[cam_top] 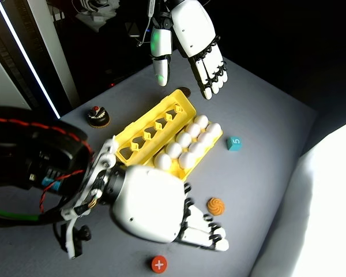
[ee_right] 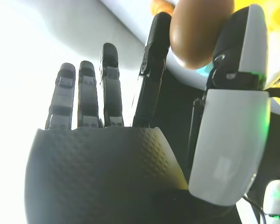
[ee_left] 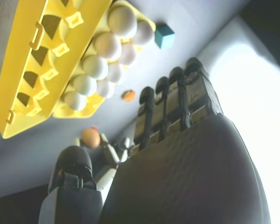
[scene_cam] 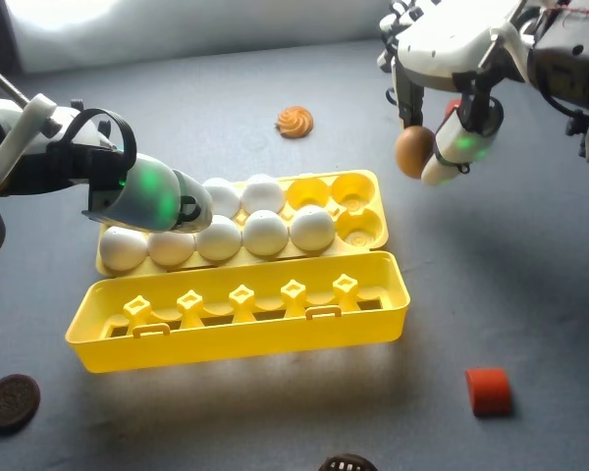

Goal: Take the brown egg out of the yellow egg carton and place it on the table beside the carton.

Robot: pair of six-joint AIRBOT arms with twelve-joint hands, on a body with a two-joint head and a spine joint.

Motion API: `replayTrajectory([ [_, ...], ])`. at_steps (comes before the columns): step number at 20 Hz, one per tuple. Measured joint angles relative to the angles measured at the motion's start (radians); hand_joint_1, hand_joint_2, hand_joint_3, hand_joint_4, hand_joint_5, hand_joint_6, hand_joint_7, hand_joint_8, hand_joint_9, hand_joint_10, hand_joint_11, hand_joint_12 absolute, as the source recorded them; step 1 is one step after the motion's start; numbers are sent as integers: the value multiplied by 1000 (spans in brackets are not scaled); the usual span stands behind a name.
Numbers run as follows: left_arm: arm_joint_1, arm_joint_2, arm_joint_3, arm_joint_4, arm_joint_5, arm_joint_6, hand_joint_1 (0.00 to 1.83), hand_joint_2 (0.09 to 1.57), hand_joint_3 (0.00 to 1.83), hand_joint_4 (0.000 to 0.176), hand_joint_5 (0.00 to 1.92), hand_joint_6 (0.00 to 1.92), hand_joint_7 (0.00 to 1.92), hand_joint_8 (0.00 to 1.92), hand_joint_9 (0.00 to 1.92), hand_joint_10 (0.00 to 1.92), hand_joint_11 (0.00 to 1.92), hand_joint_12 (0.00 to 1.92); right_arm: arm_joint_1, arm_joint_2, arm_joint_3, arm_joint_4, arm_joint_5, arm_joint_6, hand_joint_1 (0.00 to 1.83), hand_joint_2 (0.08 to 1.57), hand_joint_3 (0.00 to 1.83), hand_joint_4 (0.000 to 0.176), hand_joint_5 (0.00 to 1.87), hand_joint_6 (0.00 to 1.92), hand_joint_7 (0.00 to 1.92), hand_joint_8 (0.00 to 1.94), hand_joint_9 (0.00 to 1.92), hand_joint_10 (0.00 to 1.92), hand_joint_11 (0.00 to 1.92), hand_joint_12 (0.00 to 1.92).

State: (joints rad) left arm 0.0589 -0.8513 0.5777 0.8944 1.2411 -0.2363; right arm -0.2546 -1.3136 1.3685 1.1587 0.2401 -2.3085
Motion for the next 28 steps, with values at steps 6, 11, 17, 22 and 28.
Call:
replayTrajectory([
  [6,0,0,0,0,0,0,0,1168,0,0,124,8,74,7,45,9,37,23,-34,11,0,0,2,-23,1124,952,0,176,1483,57,381,4,66,4,0,0],
  [11,0,0,0,0,0,-1,0,1171,0,0,95,4,50,8,19,7,9,8,-44,31,5,0,17,-48,1126,951,0,176,1486,54,406,11,70,3,0,0],
  [17,0,0,0,1,0,-1,0,1172,1,0,119,10,72,11,44,12,39,23,-66,29,28,-2,13,-49,1128,950,0,176,1491,47,370,2,53,2,0,0],
  [22,0,0,0,1,0,-1,0,1173,1,0,95,0,56,1,29,2,25,18,-75,10,66,0,26,-45,1124,953,1,176,1490,42,372,2,27,2,0,0],
  [28,0,0,0,2,0,-1,0,1168,0,0,125,10,77,8,51,11,48,30,-74,-16,68,-27,25,-45,1127,953,1,176,1492,38,392,7,46,9,0,0],
])
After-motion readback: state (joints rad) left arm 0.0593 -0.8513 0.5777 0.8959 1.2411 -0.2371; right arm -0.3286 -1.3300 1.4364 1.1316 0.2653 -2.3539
